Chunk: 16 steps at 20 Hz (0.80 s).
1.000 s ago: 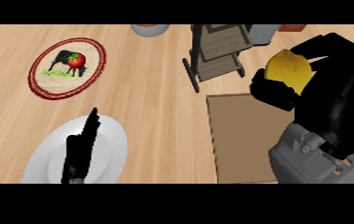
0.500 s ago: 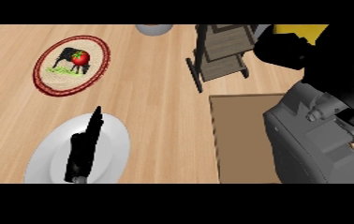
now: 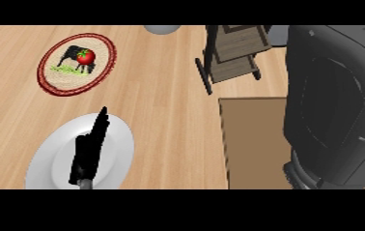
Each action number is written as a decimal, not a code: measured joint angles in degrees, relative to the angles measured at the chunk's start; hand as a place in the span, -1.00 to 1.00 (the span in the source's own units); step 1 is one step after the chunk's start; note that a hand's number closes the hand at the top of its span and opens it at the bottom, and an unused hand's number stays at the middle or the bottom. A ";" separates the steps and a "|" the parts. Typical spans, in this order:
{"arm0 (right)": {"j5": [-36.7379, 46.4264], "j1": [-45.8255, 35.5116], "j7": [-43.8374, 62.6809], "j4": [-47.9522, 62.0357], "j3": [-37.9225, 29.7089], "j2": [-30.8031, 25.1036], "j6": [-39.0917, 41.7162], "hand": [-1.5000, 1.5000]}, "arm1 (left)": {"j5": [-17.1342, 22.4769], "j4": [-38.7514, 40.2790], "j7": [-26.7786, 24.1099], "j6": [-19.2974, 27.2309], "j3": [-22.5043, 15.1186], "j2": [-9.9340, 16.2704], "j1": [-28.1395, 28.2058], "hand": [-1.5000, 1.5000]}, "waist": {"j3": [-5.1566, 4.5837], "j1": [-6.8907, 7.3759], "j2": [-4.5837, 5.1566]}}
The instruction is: Pick the lemon from the tray and place it in the tiered basket
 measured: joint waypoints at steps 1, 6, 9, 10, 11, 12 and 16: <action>0.39 -1.95 -0.27 1.84 -1.84 0.00 0.37 1.00 | -0.06 -0.24 0.17 0.16 -0.09 -0.19 -0.07 0.00 | 0.04 0.02 0.10; 0.92 -9.10 -1.48 11.44 -9.68 -0.06 0.79 1.00 | -0.15 -0.09 -0.81 0.45 -0.02 -0.77 0.19 0.00 | 0.16 -0.08 0.57; 1.40 -11.87 -2.10 17.06 -13.32 -0.15 0.26 1.00 | -0.14 0.14 -1.92 0.29 0.23 -0.76 0.53 0.00 | 0.22 -0.27 0.71; 1.55 -12.21 -2.23 18.85 -14.24 -0.14 -0.34 1.00 | -0.15 -0.10 -1.54 0.36 0.10 -0.99 0.40 0.00 | 0.24 -0.34 0.75; 1.68 -12.81 -2.40 20.79 -15.34 -0.31 -0.84 1.00 | -0.22 -0.48 -1.19 0.31 0.10 -0.79 0.48 0.00 | 0.25 -0.34 0.80; 1.84 -13.12 -2.47 22.52 -16.16 -0.27 -1.57 1.00 | -0.18 -0.34 -1.02 0.30 0.32 -0.72 0.24 0.00 | 0.26 -0.41 0.84; 2.97 -13.88 -2.42 28.92 -19.20 -0.82 -4.60 1.00 | -0.33 -0.55 -0.96 0.48 0.37 -1.03 0.09 0.00 | 0.28 -0.42 0.96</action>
